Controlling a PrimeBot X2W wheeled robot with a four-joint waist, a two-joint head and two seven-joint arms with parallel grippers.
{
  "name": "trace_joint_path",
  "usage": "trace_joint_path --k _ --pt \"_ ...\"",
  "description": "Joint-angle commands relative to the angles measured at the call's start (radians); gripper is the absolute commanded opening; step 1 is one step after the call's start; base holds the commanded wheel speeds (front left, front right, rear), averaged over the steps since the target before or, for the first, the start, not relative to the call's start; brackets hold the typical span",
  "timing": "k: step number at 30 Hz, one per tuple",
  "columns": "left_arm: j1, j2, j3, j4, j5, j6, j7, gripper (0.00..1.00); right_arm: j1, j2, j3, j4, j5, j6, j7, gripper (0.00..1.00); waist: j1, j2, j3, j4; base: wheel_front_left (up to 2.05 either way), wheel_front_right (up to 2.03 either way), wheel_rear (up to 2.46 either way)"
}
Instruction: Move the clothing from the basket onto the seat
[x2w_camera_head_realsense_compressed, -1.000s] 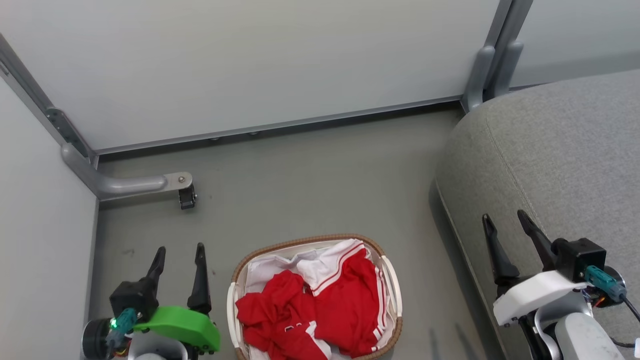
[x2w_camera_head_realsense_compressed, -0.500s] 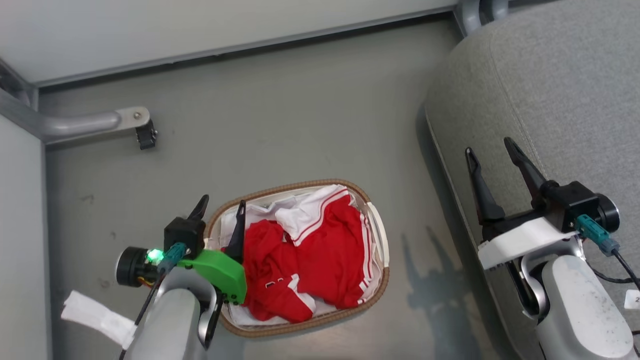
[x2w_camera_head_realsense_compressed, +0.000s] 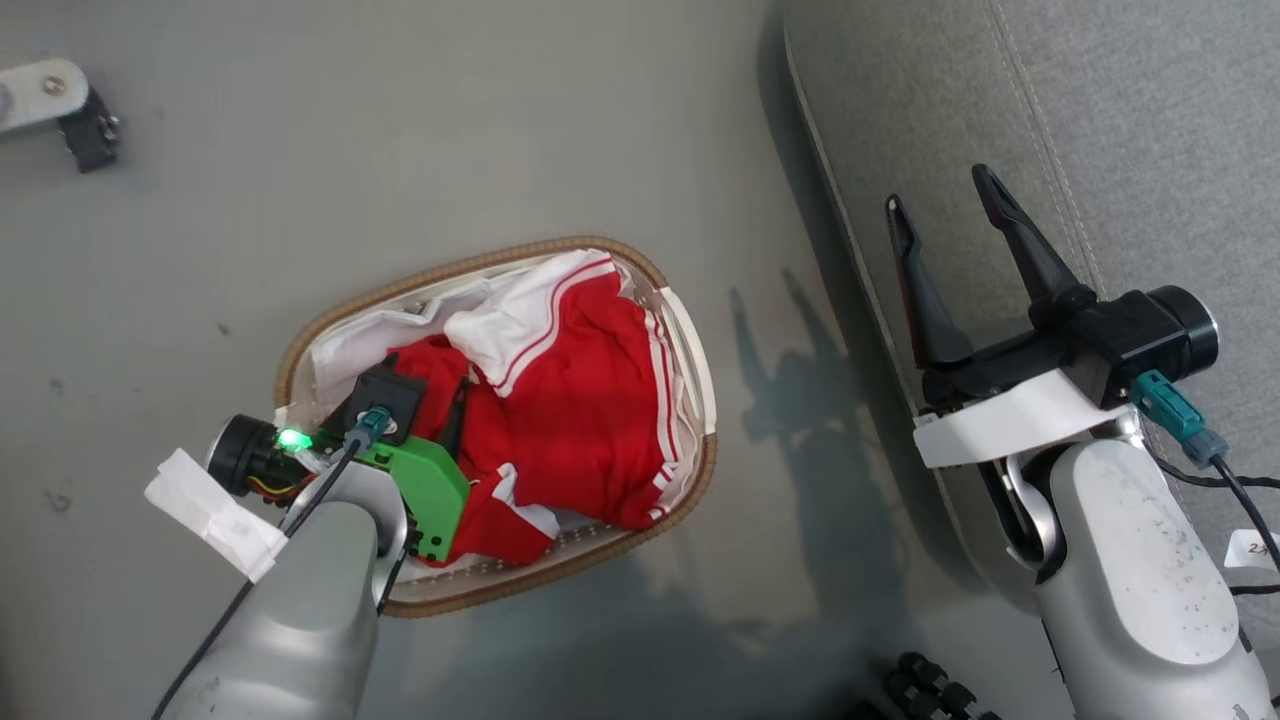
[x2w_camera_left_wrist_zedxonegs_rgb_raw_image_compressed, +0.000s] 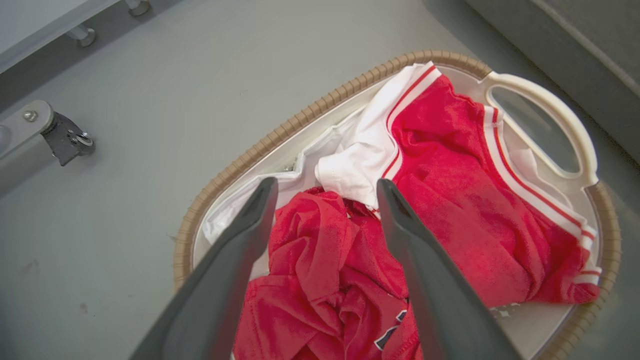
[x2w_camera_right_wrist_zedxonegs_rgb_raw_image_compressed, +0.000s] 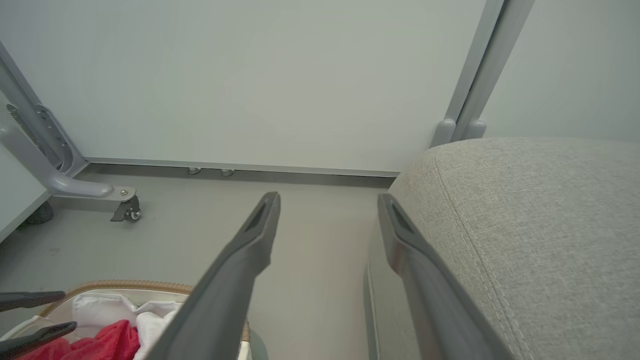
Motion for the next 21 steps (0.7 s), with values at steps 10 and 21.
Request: trace_joint_path --k 10,21 --pt "-0.166 0.062 -0.047 0.193 0.052 0.036 0.062 1.00 -0.034 0.015 0.003 -0.026 -0.002 -0.001 -0.005 1.00 -0.0001 0.0000 0.224 -0.152 0.00 0.00 0.00" --pt "-0.205 0.083 -0.077 0.224 0.065 0.124 0.228 1.00 -0.036 0.023 0.012 -0.024 -0.001 -0.001 -0.005 1.00 -0.0001 0.0000 0.269 -0.157 0.00 0.00 0.00"
